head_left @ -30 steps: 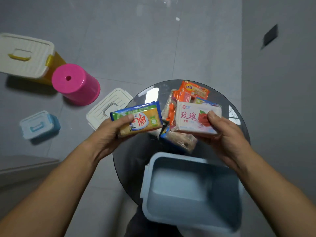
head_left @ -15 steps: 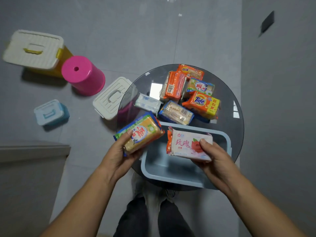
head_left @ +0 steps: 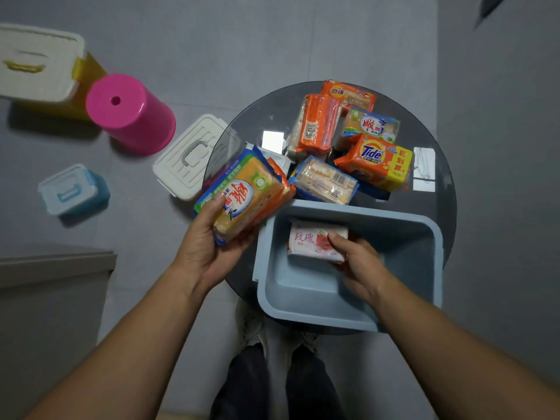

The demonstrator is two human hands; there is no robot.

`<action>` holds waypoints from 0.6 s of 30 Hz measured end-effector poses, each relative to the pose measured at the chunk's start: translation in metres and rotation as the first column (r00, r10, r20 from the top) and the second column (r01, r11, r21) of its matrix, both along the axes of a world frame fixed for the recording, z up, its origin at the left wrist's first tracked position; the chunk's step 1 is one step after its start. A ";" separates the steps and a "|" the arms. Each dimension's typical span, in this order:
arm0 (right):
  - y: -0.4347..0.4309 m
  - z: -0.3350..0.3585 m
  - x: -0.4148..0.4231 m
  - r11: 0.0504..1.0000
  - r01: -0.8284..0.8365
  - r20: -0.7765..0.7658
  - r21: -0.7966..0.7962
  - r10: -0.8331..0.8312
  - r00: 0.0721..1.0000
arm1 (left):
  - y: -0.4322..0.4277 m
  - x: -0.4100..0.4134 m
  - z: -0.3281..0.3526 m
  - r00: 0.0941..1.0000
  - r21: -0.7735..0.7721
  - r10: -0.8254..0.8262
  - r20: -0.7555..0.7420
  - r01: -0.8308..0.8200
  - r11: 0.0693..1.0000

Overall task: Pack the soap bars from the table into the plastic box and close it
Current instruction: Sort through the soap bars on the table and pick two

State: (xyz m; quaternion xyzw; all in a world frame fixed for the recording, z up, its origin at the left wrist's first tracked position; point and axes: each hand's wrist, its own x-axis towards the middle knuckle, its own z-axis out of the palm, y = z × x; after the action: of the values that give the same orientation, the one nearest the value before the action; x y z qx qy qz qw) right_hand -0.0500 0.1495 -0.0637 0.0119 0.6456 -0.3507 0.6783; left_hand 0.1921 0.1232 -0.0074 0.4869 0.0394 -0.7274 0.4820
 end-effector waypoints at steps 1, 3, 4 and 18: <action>0.001 -0.004 0.002 1.000 0.010 0.004 0.006 -0.010 1.000 | 0.000 0.001 -0.003 1.000 -0.016 -0.015 -0.003 0.015 1.000; 0.001 -0.009 0.006 1.000 0.020 0.008 0.015 -0.020 1.000 | -0.001 0.002 -0.005 0.999 -0.050 -0.040 -0.012 0.039 0.998; 0.001 -0.012 0.008 1.000 0.018 -0.002 0.017 -0.018 1.000 | -0.002 0.001 -0.005 0.999 -0.067 -0.050 -0.018 0.048 0.997; -0.008 -0.016 0.012 0.960 -0.270 -0.329 0.079 0.281 0.902 | -0.004 -0.005 0.009 0.993 -0.131 -0.115 0.027 0.118 0.984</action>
State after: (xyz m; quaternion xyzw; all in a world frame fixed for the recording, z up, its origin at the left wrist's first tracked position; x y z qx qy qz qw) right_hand -0.0376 0.1412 -0.0801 -0.1288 0.7526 -0.2380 0.6003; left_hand 0.1868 0.1191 0.0012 0.4621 -0.0421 -0.7507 0.4703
